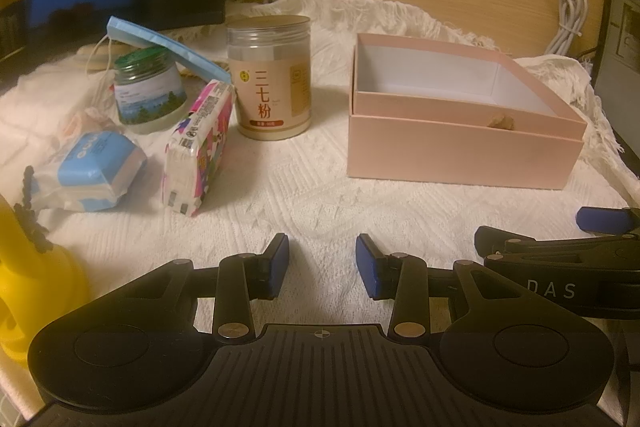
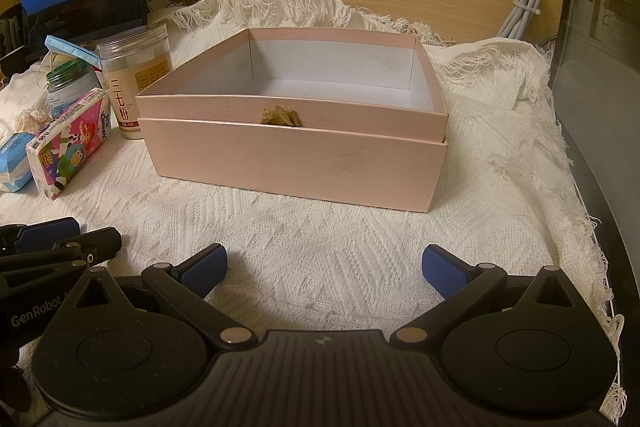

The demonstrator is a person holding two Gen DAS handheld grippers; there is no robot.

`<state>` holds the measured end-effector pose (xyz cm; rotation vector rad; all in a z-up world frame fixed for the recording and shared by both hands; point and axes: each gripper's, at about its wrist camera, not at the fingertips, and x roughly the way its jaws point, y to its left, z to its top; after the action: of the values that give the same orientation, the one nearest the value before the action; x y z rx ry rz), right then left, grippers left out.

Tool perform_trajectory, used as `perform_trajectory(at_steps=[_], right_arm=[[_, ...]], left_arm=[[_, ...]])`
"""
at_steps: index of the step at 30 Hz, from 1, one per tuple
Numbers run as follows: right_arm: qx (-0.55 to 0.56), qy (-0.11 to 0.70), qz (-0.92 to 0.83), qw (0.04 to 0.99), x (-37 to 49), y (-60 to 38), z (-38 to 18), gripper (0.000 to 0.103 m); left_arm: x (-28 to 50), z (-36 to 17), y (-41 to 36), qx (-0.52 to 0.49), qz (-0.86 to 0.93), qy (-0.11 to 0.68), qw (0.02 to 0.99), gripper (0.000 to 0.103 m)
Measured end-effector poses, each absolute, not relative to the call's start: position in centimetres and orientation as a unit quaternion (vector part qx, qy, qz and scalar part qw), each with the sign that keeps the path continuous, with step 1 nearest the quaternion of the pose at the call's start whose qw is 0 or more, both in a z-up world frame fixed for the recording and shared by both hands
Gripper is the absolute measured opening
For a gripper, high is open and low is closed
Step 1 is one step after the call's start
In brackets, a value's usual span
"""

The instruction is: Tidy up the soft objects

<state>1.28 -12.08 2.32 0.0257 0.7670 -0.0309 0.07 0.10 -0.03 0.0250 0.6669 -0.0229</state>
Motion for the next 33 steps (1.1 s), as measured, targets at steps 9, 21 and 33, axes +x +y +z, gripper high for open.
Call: perform_trajectory(at_steps=[9, 21, 33], right_arm=[[0.013, 0.374, -0.015, 0.927, 1.27, -12.09, 2.32, 0.103], [0.013, 0.374, -0.015, 0.927, 1.27, -12.06, 2.31, 0.103], [0.013, 0.374, -0.015, 0.927, 1.3, -12.04, 2.29, 0.103]], left_arm=[[0.17, 0.07, 0.29, 0.009, -0.012, 0.327, 0.945, 0.042], [0.01, 0.07, 0.32, 0.005, -0.006, 0.325, 0.946, 0.042], [-0.04, 0.14, 0.17, 0.005, -0.001, 0.329, 0.944, 0.042]])
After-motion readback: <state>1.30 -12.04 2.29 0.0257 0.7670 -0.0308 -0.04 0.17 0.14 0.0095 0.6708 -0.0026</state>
